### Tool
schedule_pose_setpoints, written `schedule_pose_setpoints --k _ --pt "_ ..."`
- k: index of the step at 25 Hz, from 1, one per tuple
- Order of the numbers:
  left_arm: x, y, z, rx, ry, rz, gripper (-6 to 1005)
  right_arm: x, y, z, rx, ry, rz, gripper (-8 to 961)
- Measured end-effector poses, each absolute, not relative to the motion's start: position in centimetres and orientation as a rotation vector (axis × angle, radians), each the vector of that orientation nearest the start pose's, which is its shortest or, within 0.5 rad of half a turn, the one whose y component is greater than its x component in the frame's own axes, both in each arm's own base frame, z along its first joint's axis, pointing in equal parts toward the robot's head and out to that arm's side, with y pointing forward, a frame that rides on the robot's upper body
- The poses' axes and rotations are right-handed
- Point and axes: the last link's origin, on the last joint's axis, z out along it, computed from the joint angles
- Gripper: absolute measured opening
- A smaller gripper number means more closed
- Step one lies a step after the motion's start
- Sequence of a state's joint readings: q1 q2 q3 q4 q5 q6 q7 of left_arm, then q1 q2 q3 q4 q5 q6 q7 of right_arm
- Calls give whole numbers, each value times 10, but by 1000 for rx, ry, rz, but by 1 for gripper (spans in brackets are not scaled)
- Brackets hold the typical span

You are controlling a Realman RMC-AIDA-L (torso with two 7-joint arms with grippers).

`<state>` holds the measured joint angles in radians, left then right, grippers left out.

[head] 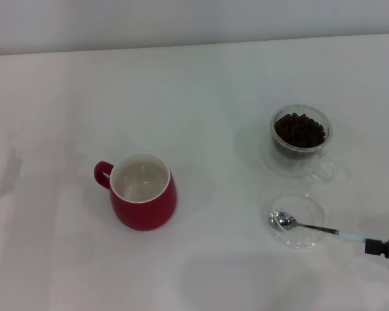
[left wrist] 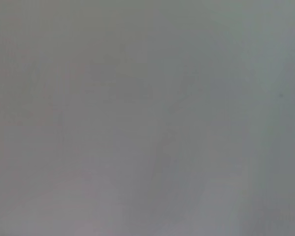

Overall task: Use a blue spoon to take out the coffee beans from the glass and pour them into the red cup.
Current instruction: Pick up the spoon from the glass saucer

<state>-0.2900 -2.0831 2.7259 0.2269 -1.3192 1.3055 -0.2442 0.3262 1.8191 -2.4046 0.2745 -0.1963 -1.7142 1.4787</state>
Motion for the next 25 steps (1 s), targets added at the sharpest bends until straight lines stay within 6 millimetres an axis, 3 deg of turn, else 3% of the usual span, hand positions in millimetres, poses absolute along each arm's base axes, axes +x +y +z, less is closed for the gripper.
schedule_pose_setpoints --k 25 --pt "-347 273 -25 -1461 -738 -831 891 406 171 64 -2282 1701 742 143"
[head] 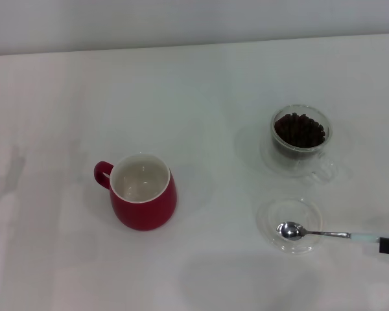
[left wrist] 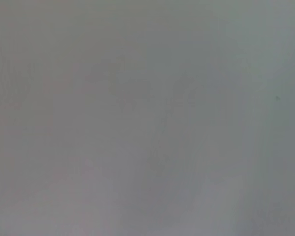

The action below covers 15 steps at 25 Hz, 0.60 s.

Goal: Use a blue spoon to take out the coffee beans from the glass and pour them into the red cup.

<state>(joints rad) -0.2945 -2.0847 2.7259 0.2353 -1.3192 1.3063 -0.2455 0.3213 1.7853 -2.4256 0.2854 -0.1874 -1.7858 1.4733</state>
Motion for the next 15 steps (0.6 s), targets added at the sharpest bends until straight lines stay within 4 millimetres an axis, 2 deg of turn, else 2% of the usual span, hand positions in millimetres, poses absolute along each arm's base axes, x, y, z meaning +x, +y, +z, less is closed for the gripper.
schedule_pose_setpoints --k 10,15 --pt "-345 273 -26 -1460 -736 -842 892 400 182 77 -2296 1655 801 143" --pt "-345 273 -26 -1460 -735 -843 892 392 192 89 -2307 1563 882 143"
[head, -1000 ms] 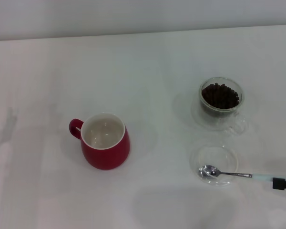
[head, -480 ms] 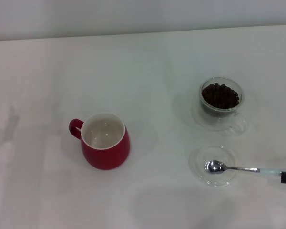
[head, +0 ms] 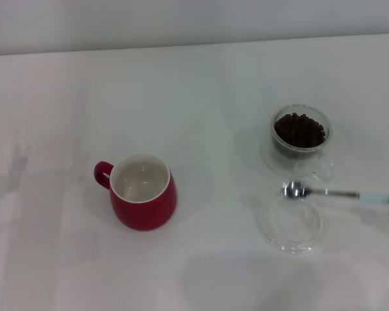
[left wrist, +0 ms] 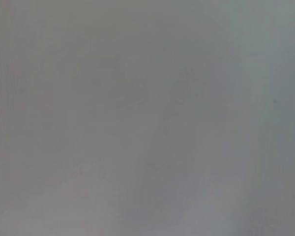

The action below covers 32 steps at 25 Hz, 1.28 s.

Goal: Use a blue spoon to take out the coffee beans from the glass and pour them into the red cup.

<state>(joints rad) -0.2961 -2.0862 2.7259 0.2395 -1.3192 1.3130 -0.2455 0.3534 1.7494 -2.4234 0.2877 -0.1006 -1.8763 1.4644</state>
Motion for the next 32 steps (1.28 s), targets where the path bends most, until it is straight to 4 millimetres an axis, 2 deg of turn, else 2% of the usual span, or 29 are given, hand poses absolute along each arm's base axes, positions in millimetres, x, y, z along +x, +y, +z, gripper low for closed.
schedule_pose_setpoints --k 9,17,25,32 --pt "-342 276 -25 -1462 -727 -854 892 372 234 113 -2348 1297 972 144" --pt "-340 281 -23 -1461 -718 -862 891 360 265 137 -2375 1091 900 144" --pt "-338 284 -22 -1456 -713 -867 891 367 260 154 -2374 983 759 144" --pt "-339 285 -21 -1445 -714 -867 891 366 256 152 -2389 932 684 142"
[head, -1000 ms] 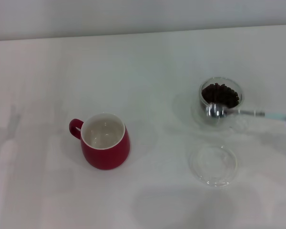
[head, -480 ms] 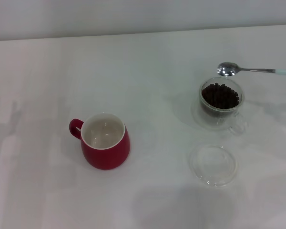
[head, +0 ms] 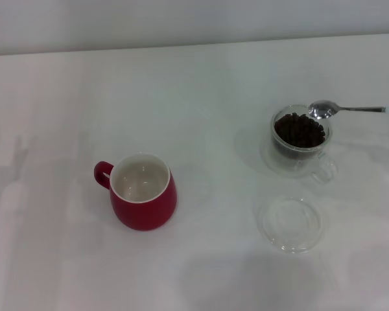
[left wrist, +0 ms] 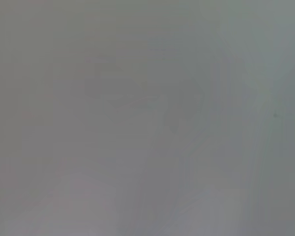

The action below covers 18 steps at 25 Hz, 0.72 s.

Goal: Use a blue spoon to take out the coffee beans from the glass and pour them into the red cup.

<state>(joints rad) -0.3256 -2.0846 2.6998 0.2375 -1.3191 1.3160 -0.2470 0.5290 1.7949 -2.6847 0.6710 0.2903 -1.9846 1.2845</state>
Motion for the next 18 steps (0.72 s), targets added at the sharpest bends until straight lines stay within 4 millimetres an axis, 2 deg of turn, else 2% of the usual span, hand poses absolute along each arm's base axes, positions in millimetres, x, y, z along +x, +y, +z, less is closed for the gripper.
schedule_pose_setpoints --k 9,18 --pt "-338 285 -21 -1446 -715 -870 892 357 263 139 -2418 946 561 141" --pt "-339 284 -22 -1446 -718 -866 892 349 278 144 -2427 926 514 141"
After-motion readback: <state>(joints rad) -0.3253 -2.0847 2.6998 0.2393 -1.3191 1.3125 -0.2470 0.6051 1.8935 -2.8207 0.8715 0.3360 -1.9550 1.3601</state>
